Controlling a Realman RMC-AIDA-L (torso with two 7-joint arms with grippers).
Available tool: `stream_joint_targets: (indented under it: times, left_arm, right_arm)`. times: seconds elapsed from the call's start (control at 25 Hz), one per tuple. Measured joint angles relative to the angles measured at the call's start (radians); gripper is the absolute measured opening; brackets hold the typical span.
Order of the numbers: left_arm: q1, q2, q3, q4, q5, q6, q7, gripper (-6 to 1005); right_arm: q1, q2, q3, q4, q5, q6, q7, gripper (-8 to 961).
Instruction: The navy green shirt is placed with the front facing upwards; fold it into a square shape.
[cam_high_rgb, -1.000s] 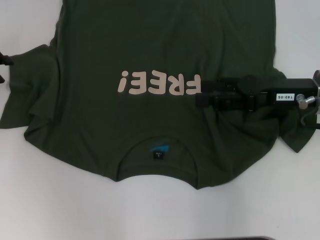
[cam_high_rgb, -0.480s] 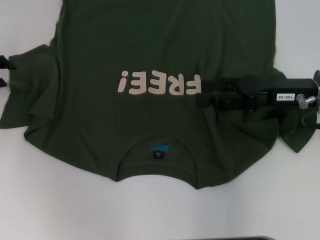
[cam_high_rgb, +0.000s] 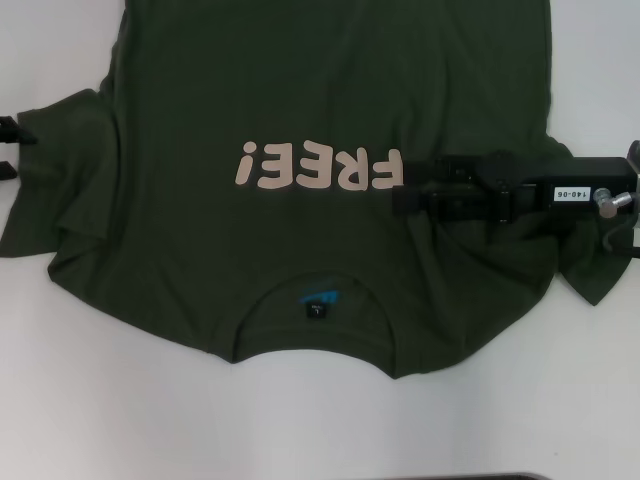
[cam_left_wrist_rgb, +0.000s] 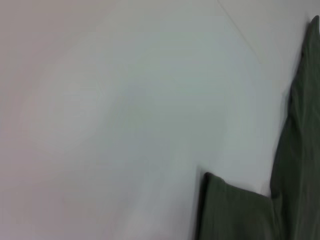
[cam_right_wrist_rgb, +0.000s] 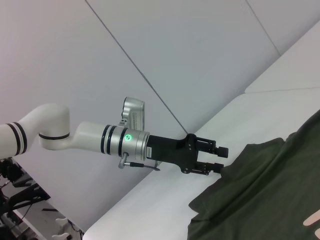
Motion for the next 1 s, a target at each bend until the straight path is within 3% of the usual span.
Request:
stream_joint_targets:
  times: [1.0]
  left_arm:
    - [-0.016,-0.021,0.023,-0.011,0.000,-0.008,0.002,522]
  right_arm:
    - [-0.010,-0.003,0.006,0.000,0.000,-0.006,-0.002,820]
